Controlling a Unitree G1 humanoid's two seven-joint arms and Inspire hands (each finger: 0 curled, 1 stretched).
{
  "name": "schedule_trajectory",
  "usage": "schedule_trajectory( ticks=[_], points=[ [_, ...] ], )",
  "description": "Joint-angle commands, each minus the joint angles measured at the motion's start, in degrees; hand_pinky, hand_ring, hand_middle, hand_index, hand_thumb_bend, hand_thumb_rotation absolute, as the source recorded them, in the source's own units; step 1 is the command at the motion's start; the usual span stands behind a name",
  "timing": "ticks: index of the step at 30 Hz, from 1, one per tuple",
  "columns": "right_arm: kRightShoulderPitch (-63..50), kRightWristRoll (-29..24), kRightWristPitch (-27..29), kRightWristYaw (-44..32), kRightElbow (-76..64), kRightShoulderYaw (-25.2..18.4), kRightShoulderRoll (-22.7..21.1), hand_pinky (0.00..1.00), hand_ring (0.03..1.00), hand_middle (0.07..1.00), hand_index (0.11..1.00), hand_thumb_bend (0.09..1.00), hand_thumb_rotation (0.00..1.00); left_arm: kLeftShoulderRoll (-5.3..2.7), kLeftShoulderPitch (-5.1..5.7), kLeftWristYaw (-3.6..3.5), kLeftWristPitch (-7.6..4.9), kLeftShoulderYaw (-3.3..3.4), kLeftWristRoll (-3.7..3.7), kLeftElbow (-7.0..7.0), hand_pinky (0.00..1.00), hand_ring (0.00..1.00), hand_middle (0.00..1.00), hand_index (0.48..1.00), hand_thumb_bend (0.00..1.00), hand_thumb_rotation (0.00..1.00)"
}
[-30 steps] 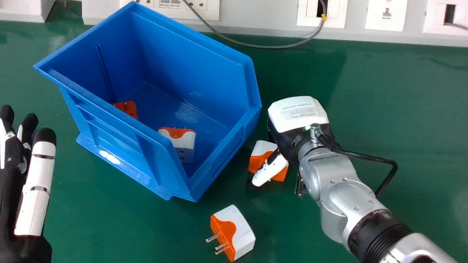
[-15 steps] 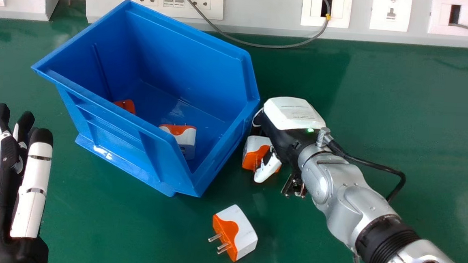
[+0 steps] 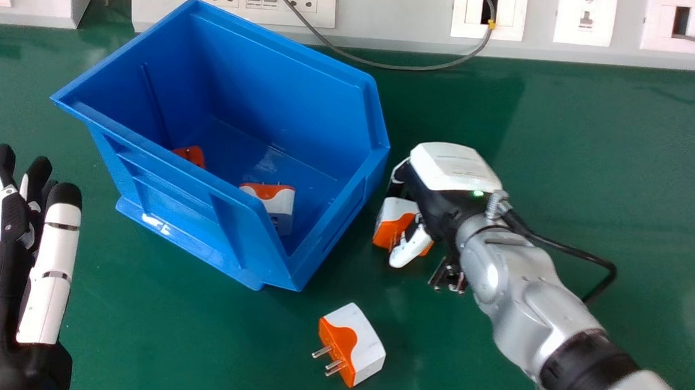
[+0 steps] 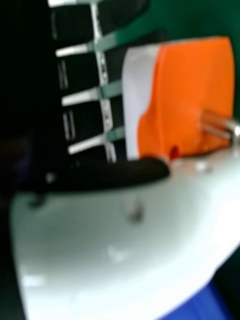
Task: Pick all objects and put in blue box
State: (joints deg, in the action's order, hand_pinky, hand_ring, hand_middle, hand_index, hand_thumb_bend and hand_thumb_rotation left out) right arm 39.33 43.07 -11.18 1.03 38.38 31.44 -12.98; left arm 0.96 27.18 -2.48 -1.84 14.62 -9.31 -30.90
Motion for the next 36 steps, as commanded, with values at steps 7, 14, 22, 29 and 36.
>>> schedule_trajectory(
  ticks=[7,14,22,29,36],
  points=[
    [-8.87,2.6,-5.93,-6.3,-25.94,-3.99,-8.31,0.28,0.433,0.542,0.545,0.484,0.0,0.08,-1.6,0.07,-0.18,0.0,-0.75,0.06,1.0,1.0,1.0,1.0,0.36,0.72],
    [-12.75,4.25,-9.8,-12.38,-43.15,-7.48,-10.61,0.29,0.434,0.544,0.544,0.481,0.0,0.21,-2.46,-0.13,0.05,-0.71,-0.58,-0.23,1.0,1.0,1.0,1.0,0.34,0.71],
    [-10.35,3.17,-6.96,-14.52,-50.0,-9.1,-8.11,0.28,0.411,0.506,0.567,0.48,0.0,0.37,-3.02,-0.21,-0.96,-1.71,1.06,0.14,1.0,1.0,1.0,1.0,0.29,0.75],
    [-3.25,4.43,-5.55,-15.44,-46.99,-7.35,-3.27,0.26,0.375,0.478,0.569,0.493,0.0,0.26,-2.49,0.37,-0.6,-2.34,1.94,-0.78,1.0,1.0,1.0,1.0,0.31,0.74],
    [3.07,5.68,-1.36,-12.1,-36.98,-4.65,0.65,0.25,0.36,0.481,0.568,0.498,0.0,-0.02,-1.51,0.07,-1.19,-2.1,1.61,-0.68,1.0,1.0,1.0,1.0,0.34,0.74]
  ],
)
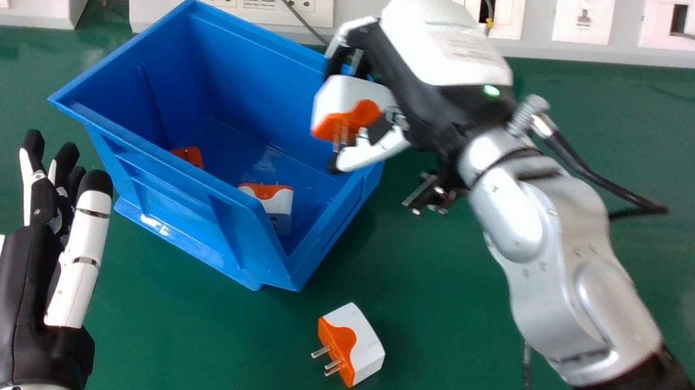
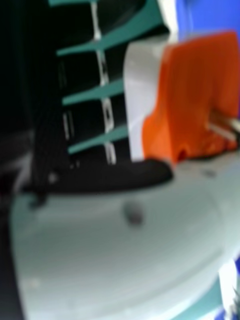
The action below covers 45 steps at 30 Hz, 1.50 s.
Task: Pick all objects and put in blue box
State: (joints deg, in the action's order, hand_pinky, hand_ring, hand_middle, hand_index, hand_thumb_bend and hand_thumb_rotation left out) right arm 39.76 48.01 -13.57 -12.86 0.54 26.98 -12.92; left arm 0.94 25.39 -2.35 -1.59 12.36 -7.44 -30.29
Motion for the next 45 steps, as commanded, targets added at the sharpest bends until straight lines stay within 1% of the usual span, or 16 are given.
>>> schedule_trajectory(
  ticks=[1,6,12,16,17,18,20,23,25,28,31,34,37,38,41,45],
  points=[
    [4.27,1.61,2.05,2.5,3.82,1.05,1.12,0.24,0.355,0.48,0.569,0.497,0.0,-0.05,0.54,-0.09,-1.59,0.14,-0.29,-1.33,1.0,1.0,1.0,1.0,0.34,0.74],
    [9.54,1.14,5.36,7.09,16.73,3.21,6.4,0.23,0.359,0.477,0.564,0.502,0.0,-0.16,1.28,-0.19,-1.26,0.22,-0.98,-1.65,1.0,1.0,1.0,1.0,0.39,0.71],
    [16.0,0.2,8.39,12.03,32.11,4.85,12.65,0.23,0.363,0.473,0.565,0.502,0.0,-0.35,2.5,-0.3,-2.18,0.14,-0.56,-1.75,1.0,1.0,1.0,1.0,0.45,0.72],
    [20.86,1.98,6.09,13.17,40.88,7.27,15.77,0.2,0.418,0.451,0.538,0.51,0.0,-0.34,3.49,0.11,-2.5,-0.11,0.87,-2.03,1.0,1.0,1.0,1.0,0.44,0.78],
    [21.99,1.63,6.8,13.56,43.19,7.38,16.25,0.2,0.428,0.446,0.532,0.512,0.0,-0.29,3.94,0.26,-2.92,-0.21,1.71,-2.01,1.0,1.0,1.0,1.0,0.44,0.79],
    [23.11,1.42,6.87,13.84,45.49,7.49,16.95,0.24,0.429,0.469,0.523,0.509,0.0,-0.47,4.3,0.39,-3.15,-0.26,1.92,-1.98,1.0,1.0,1.0,1.0,0.43,0.8],
    [24.86,0.76,6.85,14.79,49.71,7.42,18.52,0.37,0.423,0.54,0.501,0.498,0.0,-0.74,4.93,0.52,-3.71,-0.35,2.05,-1.79,1.0,1.0,1.0,1.0,0.38,0.81],
    [26.17,0.59,6.56,16.54,53.91,7.67,20.31,0.31,0.434,0.552,0.534,0.488,0.0,-1.04,5.41,0.62,-4.04,-0.38,1.6,-1.53,1.0,1.0,1.0,1.0,0.38,0.81],
    [26.05,-1.19,7.0,17.58,55.18,6.27,21.41,0.28,0.424,0.531,0.575,0.482,0.0,-1.13,5.5,0.47,-4.82,-0.4,1.34,-0.93,1.0,1.0,1.0,1.0,0.4,0.79],
    [25.72,-2.66,8.11,18.61,55.86,5.79,21.75,0.31,0.425,0.531,0.574,0.485,0.0,-0.92,5.47,0.13,-6.31,-0.18,1.55,0.35,1.0,1.0,1.0,1.0,0.41,0.77],
    [24.47,-2.95,10.94,20.67,55.39,6.54,20.56,0.31,0.443,0.548,0.57,0.484,0.0,-0.89,5.46,0.09,-6.69,0.01,1.61,0.92,1.0,1.0,1.0,1.0,0.39,0.77],
    [23.3,-2.35,12.73,20.03,53.77,7.75,18.68,0.57,0.73,0.804,0.801,0.584,0.1,-0.84,5.27,0.12,-7.02,0.11,1.62,1.46,1.0,1.0,1.0,1.0,0.34,0.78],
    [22.99,-2.07,12.57,18.88,52.43,8.39,17.77,0.71,0.867,0.916,0.912,0.622,0.19,-0.75,4.95,0.3,-6.98,0.15,1.89,1.79,1.0,1.0,1.0,1.0,0.33,0.8],
    [22.94,-2.04,12.4,18.6,52.02,8.57,17.52,0.72,0.888,0.936,0.932,0.636,0.2,-0.77,4.86,0.45,-6.95,0.12,2.13,1.85,1.0,1.0,1.0,1.0,0.34,0.81],
    [22.88,-2.58,11.92,17.89,51.37,8.63,17.16,0.73,0.901,0.953,0.953,0.651,0.2,-0.76,4.33,0.47,-6.96,0.08,1.83,2.15,1.0,1.0,1.0,1.0,0.35,0.81],
    [22.09,-3.41,11.86,17.36,49.6,8.02,16.37,0.72,0.906,0.96,0.959,0.594,0.13,-0.71,3.62,0.5,-6.91,0.17,1.65,2.51,1.0,1.0,1.0,1.0,0.35,0.8]
  ],
)
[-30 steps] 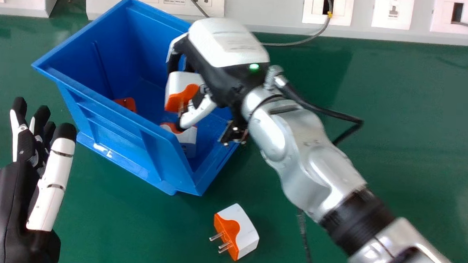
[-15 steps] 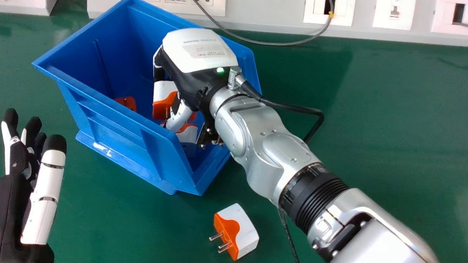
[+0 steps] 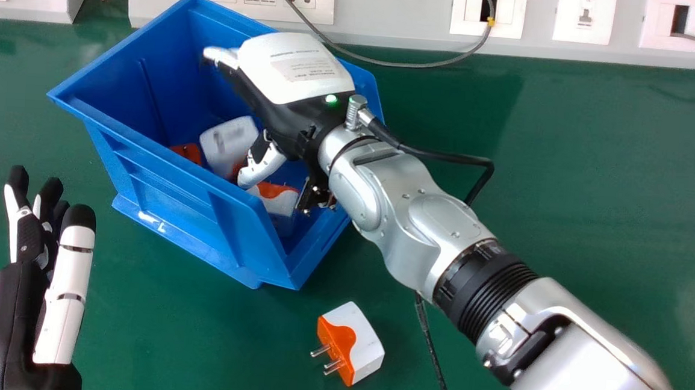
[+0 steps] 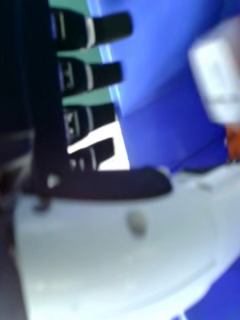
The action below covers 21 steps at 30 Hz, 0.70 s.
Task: Pick all objects and put in blue box
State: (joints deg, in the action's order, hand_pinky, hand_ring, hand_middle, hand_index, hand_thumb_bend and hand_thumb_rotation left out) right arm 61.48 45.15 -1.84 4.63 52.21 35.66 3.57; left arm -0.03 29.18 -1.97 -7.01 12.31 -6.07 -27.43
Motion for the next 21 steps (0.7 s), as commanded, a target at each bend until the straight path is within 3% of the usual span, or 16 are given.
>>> schedule_trajectory(
  ticks=[1,9,12,15,17,21],
  points=[
    [0.13,-0.63,0.07,-0.12,-2.61,-0.76,-0.37,0.72,0.907,0.962,0.96,0.582,0.12,0.28,-0.32,0.07,-1.47,0.27,0.18,-0.25,1.0,1.0,1.0,1.0,0.35,0.8],
    [-4.93,-0.25,-1.96,1.26,-13.73,-3.09,-4.05,0.66,0.844,0.911,0.897,0.578,0.0,1.06,-1.91,-0.34,-1.71,0.82,-0.13,0.86,1.0,1.0,1.0,1.0,0.43,0.77],
    [-8.9,0.7,-3.0,0.42,-22.44,-3.95,-7.27,0.6,0.823,0.886,0.877,0.488,0.0,0.98,-2.41,-0.46,-0.69,0.92,-1.19,0.67,1.0,1.0,1.0,1.0,0.42,0.75],
    [-13.67,0.53,-3.29,-0.11,-31.36,-5.6,-10.04,0.6,0.792,0.857,0.845,0.565,0.0,0.99,-2.73,-0.55,0.23,0.89,-2.03,0.27,1.0,1.0,1.0,1.0,0.44,0.73],
    [-17.41,0.74,-4.23,-1.94,-38.59,-6.74,-12.11,0.6,0.777,0.846,0.834,0.599,0.0,0.95,-2.95,-0.65,0.13,0.76,-2.36,0.1,1.0,1.0,1.0,1.0,0.45,0.72],
    [-26.5,-0.12,-6.0,-6.27,-53.65,-9.78,-15.45,0.62,0.791,0.85,0.847,0.578,0.0,0.7,-3.26,-0.49,0.71,0.42,-2.86,-0.41,1.0,1.0,1.0,1.0,0.41,0.7]
  ],
)
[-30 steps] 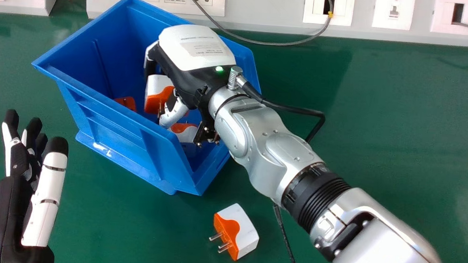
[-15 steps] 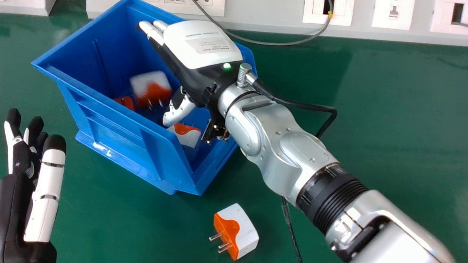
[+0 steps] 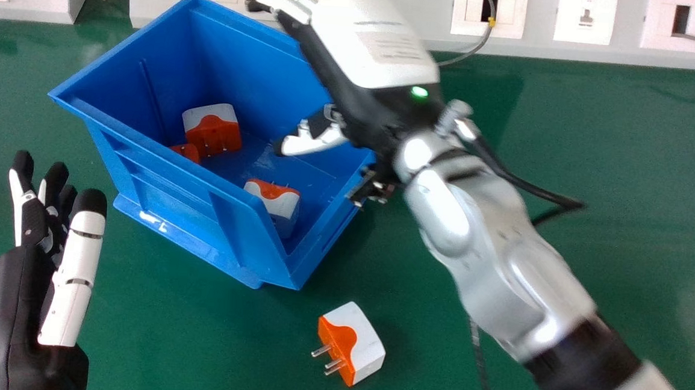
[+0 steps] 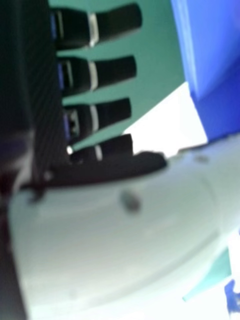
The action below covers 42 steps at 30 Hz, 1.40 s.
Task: Pick all objects and put in blue box
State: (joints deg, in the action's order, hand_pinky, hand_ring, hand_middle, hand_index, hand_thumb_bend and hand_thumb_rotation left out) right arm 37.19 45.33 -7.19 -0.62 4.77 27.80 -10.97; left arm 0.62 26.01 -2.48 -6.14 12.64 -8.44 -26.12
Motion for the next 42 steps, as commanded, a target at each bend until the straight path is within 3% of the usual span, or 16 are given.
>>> schedule_trajectory(
  ticks=[1,4,7,10,15,17,21,24,28,33,42],
  points=[
    [-4.98,-0.15,-1.26,-1.79,-9.94,-2.7,-1.56,0.62,0.795,0.852,0.853,0.564,0.0,0.2,-0.09,0.06,-0.27,-0.02,-0.01,-1.67,1.0,1.0,1.0,1.0,0.39,0.69],
    [-15.0,0.93,-2.12,-2.39,-20.27,-4.86,-3.76,0.61,0.786,0.867,0.874,0.489,0.08,0.51,0.28,-0.03,-0.92,-0.33,1.08,-1.52,1.0,1.0,1.0,1.0,0.36,0.74],
    [-25.39,0.62,0.88,0.84,-25.71,-7.18,-6.02,0.64,0.802,0.876,0.871,0.438,0.26,0.19,0.95,-0.13,-1.82,-0.39,1.19,-1.24,1.0,1.0,1.0,1.0,0.36,0.75],
    [-35.41,-0.36,4.19,3.34,-30.17,-9.64,-7.55,0.66,0.819,0.882,0.885,0.484,0.25,-0.23,1.65,-0.15,-2.59,-0.32,0.73,-0.68,1.0,1.0,1.0,1.0,0.36,0.74],
    [-46.46,0.55,10.66,9.84,-29.51,-10.63,-8.66,0.66,0.819,0.879,0.877,0.493,0.27,-0.02,2.53,-0.33,-4.81,-0.3,2.02,1.16,1.0,1.0,1.0,1.0,0.35,0.76],
    [-49.84,0.96,12.27,11.65,-28.46,-10.47,-8.7,0.67,0.823,0.888,0.875,0.486,0.36,-0.16,2.63,-0.21,-5.44,-0.29,2.48,1.97,1.0,1.0,1.0,1.0,0.36,0.77],
    [-54.85,1.71,15.31,15.48,-25.5,-9.63,-7.99,0.69,0.845,0.91,0.878,0.56,0.47,0.17,2.58,0.0,-6.67,-0.22,3.53,3.08,1.0,1.0,1.0,1.0,0.36,0.79],
    [-56.64,2.63,16.87,17.15,-22.99,-8.78,-7.81,0.71,0.856,0.918,0.88,0.61,0.53,0.28,2.57,0.11,-6.37,-0.16,3.73,2.77,1.0,1.0,1.0,1.0,0.42,0.8],
    [-57.82,4.3,18.39,19.77,-19.46,-7.53,-7.35,0.7,0.85,0.907,0.87,0.678,0.59,0.43,2.53,-0.01,-6.14,0.1,3.35,2.41,1.0,1.0,1.0,1.0,0.42,0.8],
    [-57.49,6.18,19.66,22.36,-14.89,-5.54,-6.61,0.68,0.822,0.882,0.839,0.73,0.6,0.44,2.97,-0.13,-5.9,0.05,3.37,1.71,1.0,1.0,1.0,1.0,0.4,0.78],
    [-54.92,8.4,16.69,19.44,-12.05,-2.41,-5.07,0.67,0.814,0.862,0.826,0.753,0.58,0.75,2.77,0.13,-5.09,0.01,4.22,0.94,1.0,1.0,1.0,1.0,0.37,0.78]
  ],
)
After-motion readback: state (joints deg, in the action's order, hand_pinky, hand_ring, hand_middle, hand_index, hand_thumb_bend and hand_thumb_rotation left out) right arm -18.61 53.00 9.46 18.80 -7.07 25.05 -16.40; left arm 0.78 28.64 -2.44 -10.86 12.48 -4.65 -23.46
